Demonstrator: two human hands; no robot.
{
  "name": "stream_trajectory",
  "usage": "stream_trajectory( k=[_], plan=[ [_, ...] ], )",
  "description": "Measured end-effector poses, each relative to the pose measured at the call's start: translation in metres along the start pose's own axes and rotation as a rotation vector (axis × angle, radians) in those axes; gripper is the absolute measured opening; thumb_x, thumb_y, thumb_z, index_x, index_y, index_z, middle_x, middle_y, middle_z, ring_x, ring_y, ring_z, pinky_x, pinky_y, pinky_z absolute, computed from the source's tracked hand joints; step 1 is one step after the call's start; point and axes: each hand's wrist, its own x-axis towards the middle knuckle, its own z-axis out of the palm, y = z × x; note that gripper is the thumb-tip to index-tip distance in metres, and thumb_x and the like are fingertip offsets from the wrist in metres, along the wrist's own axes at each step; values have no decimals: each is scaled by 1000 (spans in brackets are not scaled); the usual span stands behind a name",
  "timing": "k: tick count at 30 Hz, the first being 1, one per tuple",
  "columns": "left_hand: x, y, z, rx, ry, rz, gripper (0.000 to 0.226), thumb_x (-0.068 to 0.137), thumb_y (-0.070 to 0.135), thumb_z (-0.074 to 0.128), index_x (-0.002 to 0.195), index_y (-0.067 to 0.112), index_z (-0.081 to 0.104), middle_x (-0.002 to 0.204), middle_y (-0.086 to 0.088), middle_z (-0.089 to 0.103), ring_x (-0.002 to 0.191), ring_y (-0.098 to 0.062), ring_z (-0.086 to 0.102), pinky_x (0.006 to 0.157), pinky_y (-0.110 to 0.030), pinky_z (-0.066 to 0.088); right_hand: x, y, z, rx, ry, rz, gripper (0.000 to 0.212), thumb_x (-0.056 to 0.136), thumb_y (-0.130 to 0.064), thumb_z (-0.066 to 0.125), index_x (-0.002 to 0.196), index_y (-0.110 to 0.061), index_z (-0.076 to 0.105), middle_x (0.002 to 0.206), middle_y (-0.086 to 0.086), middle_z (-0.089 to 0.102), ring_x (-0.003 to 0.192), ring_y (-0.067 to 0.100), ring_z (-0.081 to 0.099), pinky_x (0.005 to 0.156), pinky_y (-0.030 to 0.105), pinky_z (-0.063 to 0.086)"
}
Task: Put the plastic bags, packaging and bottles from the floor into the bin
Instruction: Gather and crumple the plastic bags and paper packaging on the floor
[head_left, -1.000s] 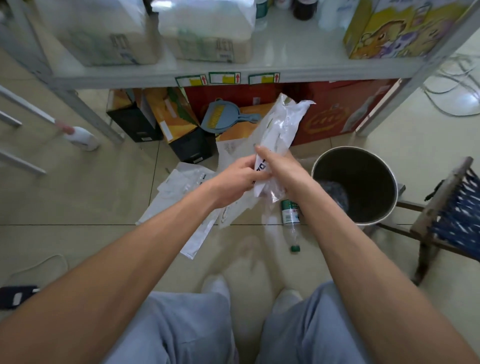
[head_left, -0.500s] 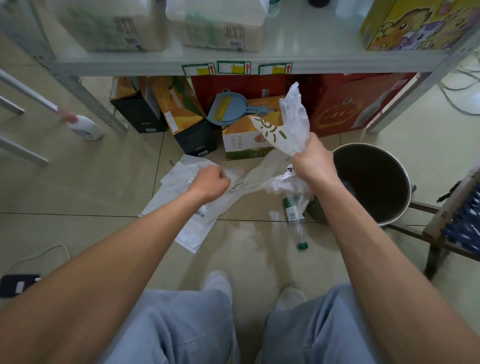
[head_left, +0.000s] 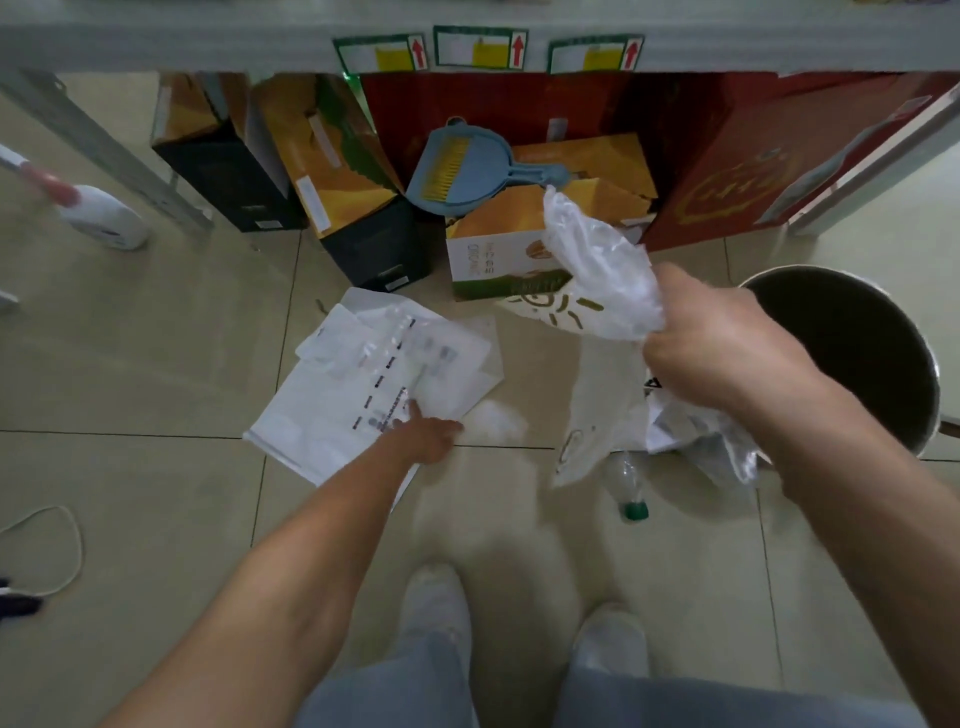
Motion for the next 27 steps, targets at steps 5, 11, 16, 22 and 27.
stream_trajectory(
  k=[5, 11, 16, 22, 27],
  plan=[
    [2, 12, 20, 58, 148, 23, 64, 105, 37, 34, 161, 31, 3, 167, -12, -15, 154, -35, -1, 119, -59, 11, 11, -10, 3, -60, -63, -36, 37, 96, -25, 44, 133, -25, 45, 123, 18, 58, 93, 36, 51, 73, 38, 40],
    [-17, 18, -27, 70, 403, 70, 43, 98, 13, 43, 141, 11, 48, 142, -11, 51, 129, -27, 51, 111, -43, 36, 17, -22, 4, -24, -78, -34, 39, 94, -23, 45, 132, -22, 46, 119, 17, 57, 93, 37, 54, 72, 40, 45],
    [-56, 32, -98, -289, 533, 84, 28, 96, 12, 58, 122, 14, 67, 129, -9, 63, 111, -26, 63, 99, -37, 52, 19, -25, 3, 42, -113, -24, 45, 90, -28, 46, 133, -18, 46, 121, 17, 57, 98, 38, 56, 77, 43, 49],
    [-133, 67, -134, -596, 578, 210, 37, 87, 16, 65, 124, 14, 55, 118, -9, 62, 101, -28, 64, 82, -38, 56, 12, -21, 0, 196, -135, 12, 52, 90, -27, 43, 140, -14, 45, 135, 20, 56, 116, 40, 57, 86, 43, 49],
    [-201, 114, -131, -1031, 413, 491, 34, 90, 13, 70, 124, 11, 66, 113, 0, 72, 105, -14, 68, 84, -25, 52, 1, -22, 2, 391, -183, -18, 59, 86, -36, 48, 143, -21, 48, 140, 10, 59, 122, 32, 57, 93, 42, 50]
  ],
)
